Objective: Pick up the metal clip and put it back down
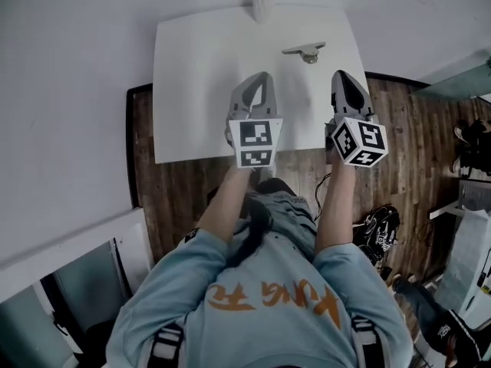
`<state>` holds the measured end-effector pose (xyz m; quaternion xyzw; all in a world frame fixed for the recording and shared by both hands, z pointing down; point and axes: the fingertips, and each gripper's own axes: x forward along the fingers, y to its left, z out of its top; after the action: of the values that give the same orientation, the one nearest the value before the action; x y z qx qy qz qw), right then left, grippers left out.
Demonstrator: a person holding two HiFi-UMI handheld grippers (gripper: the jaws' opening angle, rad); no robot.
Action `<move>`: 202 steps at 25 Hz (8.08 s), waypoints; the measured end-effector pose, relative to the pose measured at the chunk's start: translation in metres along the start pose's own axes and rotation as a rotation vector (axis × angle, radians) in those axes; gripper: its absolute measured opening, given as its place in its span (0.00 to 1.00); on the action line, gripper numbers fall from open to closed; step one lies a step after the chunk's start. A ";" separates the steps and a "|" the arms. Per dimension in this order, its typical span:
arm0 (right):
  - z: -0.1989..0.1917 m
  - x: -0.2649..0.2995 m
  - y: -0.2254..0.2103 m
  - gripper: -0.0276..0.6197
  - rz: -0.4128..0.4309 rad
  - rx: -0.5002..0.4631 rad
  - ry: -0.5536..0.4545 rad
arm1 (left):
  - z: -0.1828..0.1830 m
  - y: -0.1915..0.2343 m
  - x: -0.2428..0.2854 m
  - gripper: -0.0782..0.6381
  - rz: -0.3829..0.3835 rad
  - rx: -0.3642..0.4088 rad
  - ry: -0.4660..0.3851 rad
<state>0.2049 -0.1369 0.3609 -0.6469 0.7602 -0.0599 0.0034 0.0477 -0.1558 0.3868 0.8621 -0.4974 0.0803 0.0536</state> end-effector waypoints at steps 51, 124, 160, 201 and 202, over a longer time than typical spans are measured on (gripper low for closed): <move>-0.213 0.179 -0.070 0.23 0.292 -1.047 0.620 | -0.107 0.056 0.122 0.14 -0.026 -0.083 0.329; -0.074 0.139 0.069 0.09 0.276 -0.444 0.288 | -0.058 0.101 0.043 0.14 0.221 -0.080 0.170; -0.216 0.114 0.156 0.27 0.526 -0.370 0.584 | -0.154 0.129 -0.010 0.14 0.332 -0.222 0.323; 0.026 0.111 0.028 0.06 0.304 -0.039 -0.028 | 0.059 0.021 0.081 0.14 0.046 0.043 -0.090; 0.024 0.111 0.027 0.06 0.302 -0.037 -0.025 | 0.057 0.021 0.082 0.14 0.047 0.045 -0.085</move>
<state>0.1626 -0.2445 0.3424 -0.5260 0.8497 -0.0364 0.0100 0.0742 -0.2455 0.3466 0.8537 -0.5176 0.0558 0.0112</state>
